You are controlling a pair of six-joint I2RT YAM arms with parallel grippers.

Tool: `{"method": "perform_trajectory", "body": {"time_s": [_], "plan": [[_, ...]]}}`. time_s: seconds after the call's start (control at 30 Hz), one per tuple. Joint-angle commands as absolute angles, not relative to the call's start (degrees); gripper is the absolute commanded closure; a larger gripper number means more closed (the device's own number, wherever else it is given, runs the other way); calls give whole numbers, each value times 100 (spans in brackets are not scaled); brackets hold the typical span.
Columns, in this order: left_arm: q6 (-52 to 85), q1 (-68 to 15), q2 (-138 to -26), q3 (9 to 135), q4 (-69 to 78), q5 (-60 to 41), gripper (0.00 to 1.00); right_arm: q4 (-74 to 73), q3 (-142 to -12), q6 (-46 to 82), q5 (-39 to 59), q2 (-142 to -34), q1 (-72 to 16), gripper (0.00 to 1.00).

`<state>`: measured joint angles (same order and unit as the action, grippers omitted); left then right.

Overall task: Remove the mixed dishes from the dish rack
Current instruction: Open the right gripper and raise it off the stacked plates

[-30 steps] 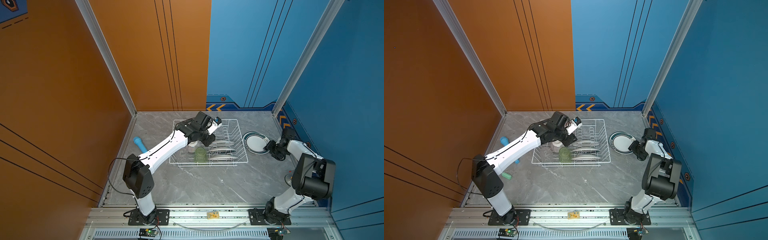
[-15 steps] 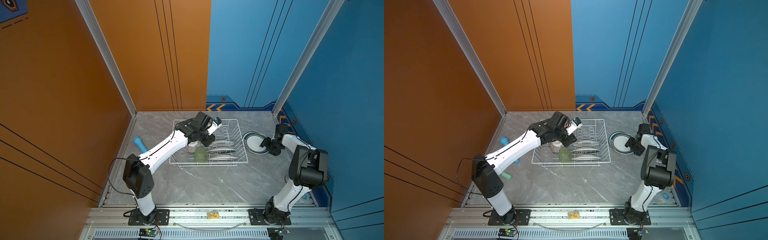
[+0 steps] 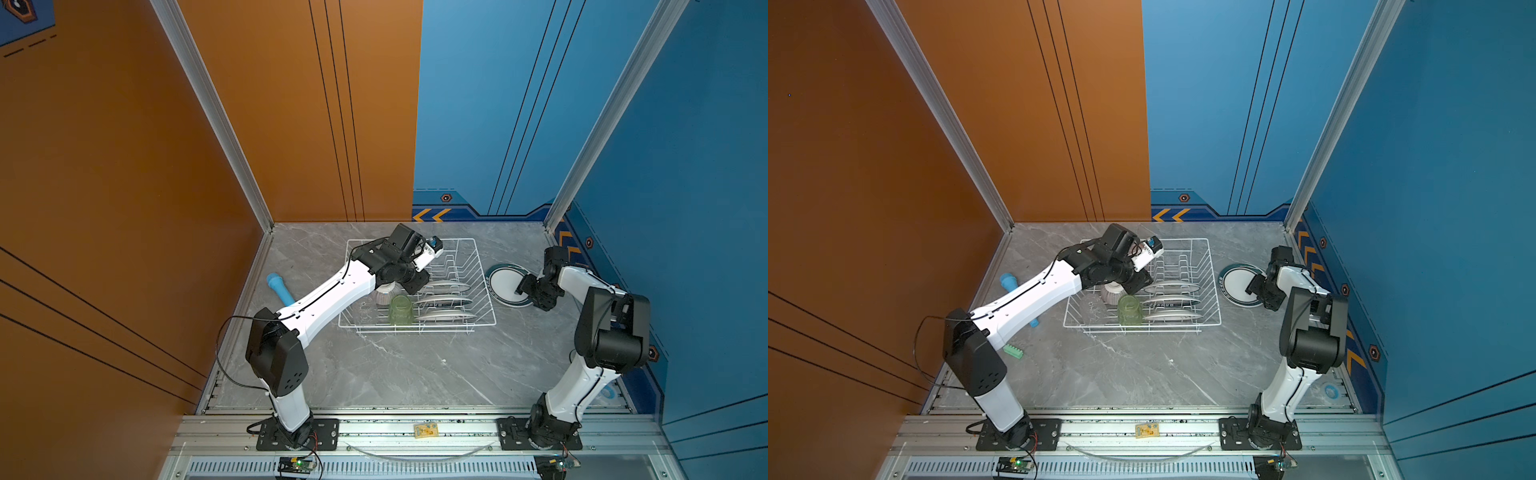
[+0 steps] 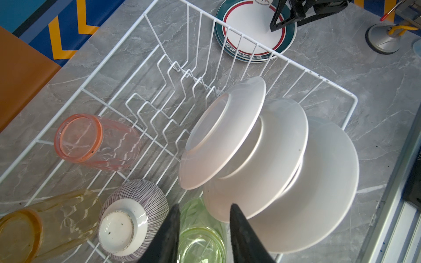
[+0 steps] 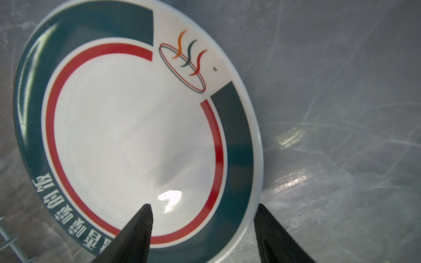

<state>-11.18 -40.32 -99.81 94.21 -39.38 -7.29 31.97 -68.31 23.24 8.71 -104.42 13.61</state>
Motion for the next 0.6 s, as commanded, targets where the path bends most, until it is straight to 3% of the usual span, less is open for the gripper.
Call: {"method": "perform_trajectory", "body": {"time_s": [0.0,0.3,0.57], "plan": [[-1305,-4181,-9958,9483,-4122,-745,62,3560,-6980,2150,778,-10152,1489,31],[-1782,-4586,-10238,9728,-4120,-388,62,3858,-6738,1943,1216,-8801,1652,31],[-2063,-4701,-10836,10289,-4121,145,63,3893,-6724,1916,1310,-8365,1328,31]]}}
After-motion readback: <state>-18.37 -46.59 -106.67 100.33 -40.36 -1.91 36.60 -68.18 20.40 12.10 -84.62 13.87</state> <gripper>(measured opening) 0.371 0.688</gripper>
